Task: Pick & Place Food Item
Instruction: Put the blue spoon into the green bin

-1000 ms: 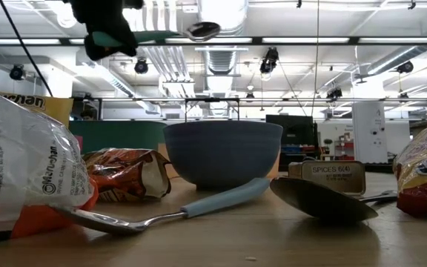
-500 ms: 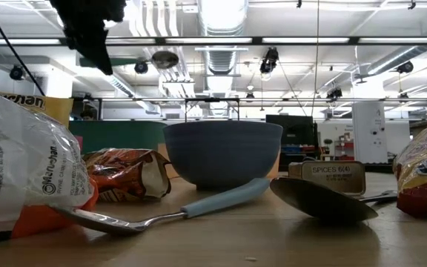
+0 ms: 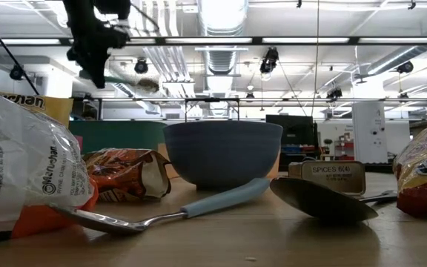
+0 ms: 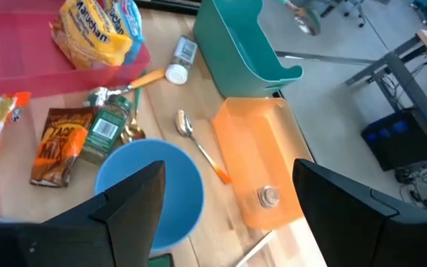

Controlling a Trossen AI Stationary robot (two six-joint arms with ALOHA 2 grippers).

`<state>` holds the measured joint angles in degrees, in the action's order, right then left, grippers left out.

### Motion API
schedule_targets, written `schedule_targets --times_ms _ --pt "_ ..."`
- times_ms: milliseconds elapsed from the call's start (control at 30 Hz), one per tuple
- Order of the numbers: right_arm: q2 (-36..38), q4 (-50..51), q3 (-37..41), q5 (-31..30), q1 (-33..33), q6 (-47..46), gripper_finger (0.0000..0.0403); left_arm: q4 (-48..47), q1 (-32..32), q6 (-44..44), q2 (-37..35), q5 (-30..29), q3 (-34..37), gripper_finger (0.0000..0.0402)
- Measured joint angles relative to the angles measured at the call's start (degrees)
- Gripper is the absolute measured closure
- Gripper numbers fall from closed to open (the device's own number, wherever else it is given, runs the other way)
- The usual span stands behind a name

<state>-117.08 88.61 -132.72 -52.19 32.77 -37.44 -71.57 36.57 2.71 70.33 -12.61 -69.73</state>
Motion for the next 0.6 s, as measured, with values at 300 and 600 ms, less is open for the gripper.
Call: schedule_targets --times_ms 300,600 --pt "-0.02 1.25 3.49 1.89 0.00 -1.44 0.0110 0.20 0.67 -12.35 8.22 -2.64 0.74 0.0369" --pt "-0.02 1.45 7.62 2.56 1.04 -2.58 0.0110 0.52 0.67 -18.26 14.94 -8.34 0.74 0.0369"
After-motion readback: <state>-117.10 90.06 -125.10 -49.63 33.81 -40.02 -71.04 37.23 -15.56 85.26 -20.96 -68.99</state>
